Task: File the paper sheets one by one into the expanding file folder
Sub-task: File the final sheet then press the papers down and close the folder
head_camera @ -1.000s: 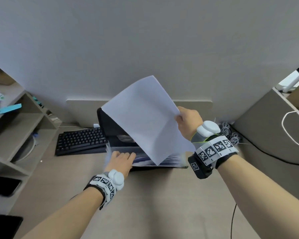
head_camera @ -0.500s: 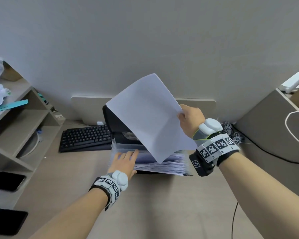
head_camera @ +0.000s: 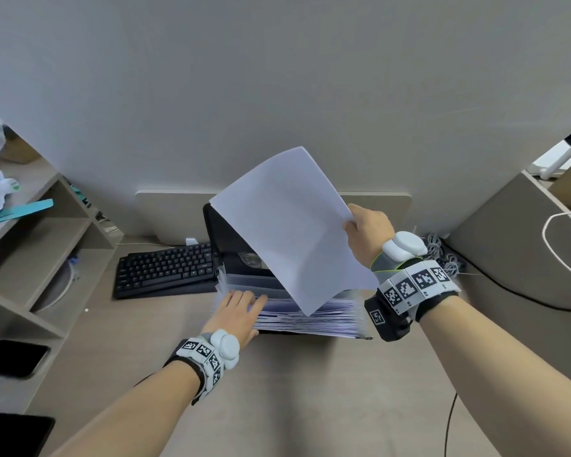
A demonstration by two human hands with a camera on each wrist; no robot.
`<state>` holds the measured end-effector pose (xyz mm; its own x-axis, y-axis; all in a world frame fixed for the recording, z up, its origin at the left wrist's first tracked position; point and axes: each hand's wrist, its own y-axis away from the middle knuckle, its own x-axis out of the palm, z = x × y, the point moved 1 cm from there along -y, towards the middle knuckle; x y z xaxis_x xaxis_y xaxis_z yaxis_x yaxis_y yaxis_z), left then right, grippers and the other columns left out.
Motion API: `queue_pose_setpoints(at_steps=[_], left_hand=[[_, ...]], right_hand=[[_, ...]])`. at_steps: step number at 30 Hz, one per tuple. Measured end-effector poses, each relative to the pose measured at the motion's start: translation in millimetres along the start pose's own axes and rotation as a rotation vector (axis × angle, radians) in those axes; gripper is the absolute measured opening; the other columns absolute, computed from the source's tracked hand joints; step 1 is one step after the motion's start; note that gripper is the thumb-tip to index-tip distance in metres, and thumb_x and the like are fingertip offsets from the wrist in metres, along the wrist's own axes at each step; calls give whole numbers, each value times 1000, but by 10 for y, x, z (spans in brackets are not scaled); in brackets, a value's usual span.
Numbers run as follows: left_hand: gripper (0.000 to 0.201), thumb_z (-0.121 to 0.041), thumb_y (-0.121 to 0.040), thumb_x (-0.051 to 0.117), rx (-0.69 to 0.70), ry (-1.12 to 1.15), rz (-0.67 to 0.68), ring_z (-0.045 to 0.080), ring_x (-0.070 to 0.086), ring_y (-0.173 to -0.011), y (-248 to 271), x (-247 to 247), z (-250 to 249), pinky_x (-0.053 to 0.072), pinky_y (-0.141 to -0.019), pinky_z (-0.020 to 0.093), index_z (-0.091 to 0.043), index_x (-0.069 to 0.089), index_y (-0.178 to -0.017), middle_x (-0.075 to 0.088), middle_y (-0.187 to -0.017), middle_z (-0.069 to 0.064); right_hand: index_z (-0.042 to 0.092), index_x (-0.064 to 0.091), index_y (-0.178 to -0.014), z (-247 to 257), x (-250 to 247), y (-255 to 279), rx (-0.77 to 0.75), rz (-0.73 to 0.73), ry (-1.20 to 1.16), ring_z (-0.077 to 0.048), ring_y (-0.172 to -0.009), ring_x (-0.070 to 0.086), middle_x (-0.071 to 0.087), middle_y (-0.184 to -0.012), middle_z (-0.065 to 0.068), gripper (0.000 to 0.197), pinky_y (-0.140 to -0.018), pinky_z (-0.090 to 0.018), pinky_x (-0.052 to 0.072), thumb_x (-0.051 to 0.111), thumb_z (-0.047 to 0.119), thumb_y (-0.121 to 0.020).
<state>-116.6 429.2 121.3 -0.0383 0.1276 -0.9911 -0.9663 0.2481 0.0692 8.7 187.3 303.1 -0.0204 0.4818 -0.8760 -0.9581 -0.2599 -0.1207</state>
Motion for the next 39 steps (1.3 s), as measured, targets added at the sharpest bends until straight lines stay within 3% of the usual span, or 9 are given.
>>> queue_pose_setpoints(at_steps=[4, 12, 15, 17, 22, 29, 33, 37, 39], left_hand=[[70, -42, -48, 88, 39, 22, -112, 21, 52, -76, 22, -10, 33, 52, -67, 32, -19, 55, -105, 51, -88, 2], [61, -54, -51, 83, 15, 12, -37, 22, 52, -86, 33, 8, 26, 54, -75, 33, -20, 64, -97, 59, -98, 2], [59, -72, -81, 45, -46, 119, 37, 20, 60, -89, 69, -58, 29, 52, -84, 33, -20, 66, -101, 64, -99, -2], [67, -65, -93, 18, -118, 259, 38, 20, 59, -101, 41, -158, 29, 46, -92, 33, -19, 64, -110, 64, -108, -3], [30, -13, -99, 39, -128, 230, 166, 21, 59, -105, -133, -270, 207, 46, -92, 33, -17, 54, -124, 63, -118, 1], [25, -13, -98, 39, -138, 170, 301, 21, 60, -98, -319, -385, 319, 46, -82, 30, -19, 58, -114, 65, -110, -1], [40, 5, -86, 43, -89, 79, 403, 28, 60, -92, -335, -453, 235, 46, -75, 37, -12, 44, -122, 59, -111, 8], [40, 10, -74, 39, -52, 107, 406, 24, 51, -76, -327, -379, 150, 41, -92, 58, -17, 37, -104, 51, -90, 0], [35, 7, -72, 41, -52, 169, 407, 24, 54, -79, -323, -306, 155, 41, -95, 58, -22, 37, -91, 50, -86, -4]], right_hand=[[9, 37, -75, 24, -1, -36, 0, -10, -6, -31, -64, 35, 46, -67, -15, 16, -57, -32, 27, 42, -1, -86], [9, 37, -75, 14, 16, -49, -1, -7, -19, -31, -64, 38, 49, -69, -17, 15, -57, -34, 29, 41, 0, -86], [9, 37, -75, 21, 13, -35, -5, -8, -24, -31, -64, 37, 48, -68, -17, 15, -58, -33, 29, 41, 0, -86], [11, 36, -75, 25, 12, -31, -11, -6, -32, -31, -63, 36, 46, -66, -15, 16, -58, -33, 30, 41, 1, -87], [11, 36, -75, 14, 5, -27, -17, -10, -25, -32, -63, 38, 47, -66, -15, 16, -58, -33, 31, 41, 1, -87], [11, 35, -75, -8, -5, 16, -49, -7, -30, -32, -63, 38, 45, -64, -13, 17, -57, -35, 32, 41, 2, -88], [11, 35, -75, -8, -18, 44, -73, -3, -31, -33, -63, 39, 45, -64, -12, 17, -57, -37, 35, 41, 2, -88], [11, 35, -75, -40, -33, 64, -90, -1, -30, -33, -63, 37, 44, -64, -11, 17, -57, -35, 31, 41, 1, -88], [11, 35, -76, -39, -37, 70, -102, 2, -22, -33, -63, 37, 44, -64, -11, 16, -57, -35, 31, 41, 1, -88]])
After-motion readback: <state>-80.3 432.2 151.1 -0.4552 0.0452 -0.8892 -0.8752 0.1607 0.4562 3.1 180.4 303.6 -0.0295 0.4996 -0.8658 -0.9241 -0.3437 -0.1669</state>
